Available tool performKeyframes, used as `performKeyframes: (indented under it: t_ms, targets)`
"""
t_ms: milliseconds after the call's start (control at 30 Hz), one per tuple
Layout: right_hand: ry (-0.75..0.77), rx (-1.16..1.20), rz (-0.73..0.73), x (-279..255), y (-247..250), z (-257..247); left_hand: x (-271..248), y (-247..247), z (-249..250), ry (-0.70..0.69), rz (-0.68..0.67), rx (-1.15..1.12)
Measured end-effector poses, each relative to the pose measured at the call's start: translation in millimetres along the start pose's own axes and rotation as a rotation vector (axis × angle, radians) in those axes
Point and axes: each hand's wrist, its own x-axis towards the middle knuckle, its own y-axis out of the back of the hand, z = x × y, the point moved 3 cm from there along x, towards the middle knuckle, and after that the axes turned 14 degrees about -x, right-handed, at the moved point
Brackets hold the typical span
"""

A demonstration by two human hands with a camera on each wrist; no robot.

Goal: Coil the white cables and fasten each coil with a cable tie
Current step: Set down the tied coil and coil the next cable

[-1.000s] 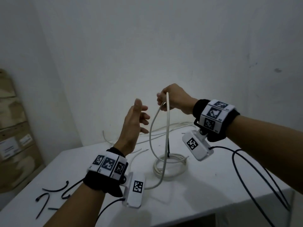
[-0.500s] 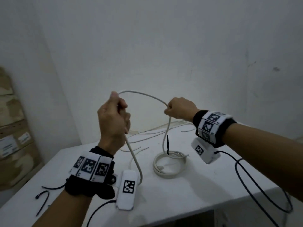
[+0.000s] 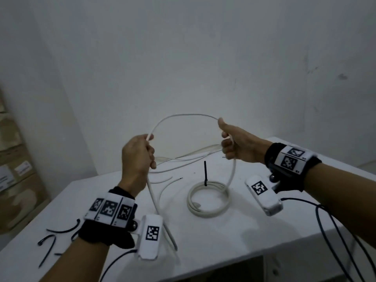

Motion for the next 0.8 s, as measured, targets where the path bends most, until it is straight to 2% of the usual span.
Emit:
performKeyframes:
  t_ms: [33,100,167,233,333,400,500,567,667,800]
  targets:
    - [-0.018,0.174,-0.030,-0.3,-7.5,1.6,-3.9,-5.1,-10.3,0.071,0.010,-0.010]
    - [-0.024,0.418,0.011,-0.3,-21.9,6.5,-12.6,-15.8,-29.8,0.211,0.014,-0.057]
    - [-0.017,0.486,0.123,-0.5,-34.6,14.7,-22.6,-24.3,-46.8,0.315,0.012,-0.129]
    - [0.009,0.306,0.203,-4.2,-45.6,23.9,-31.7,-28.4,-60.3,0.355,0.026,-0.165]
    - [0.071,0.016,0.153,-8.1,-55.4,36.3,-43.0,-27.4,-72.6,0.346,0.049,-0.146]
    - [0.102,-0.006,0.139,-9.5,-54.1,41.1,-45.0,-23.2,-76.7,0.323,0.063,-0.123]
    - [0.116,0.090,0.146,-11.8,-47.7,43.9,-41.0,-14.6,-80.3,0.248,0.079,-0.008]
    - [0.138,0.199,0.102,-12.6,-50.2,46.7,-37.8,-11.4,-84.8,0.231,0.089,0.041]
    - [0.123,0.322,-0.006,-15.4,-69.4,57.3,-32.7,-14.5,-91.4,0.289,0.097,-0.053]
    - [0.053,0.257,-0.233,-25.8,-102.1,77.4,-20.7,-19.3,-97.3,0.451,0.111,-0.274]
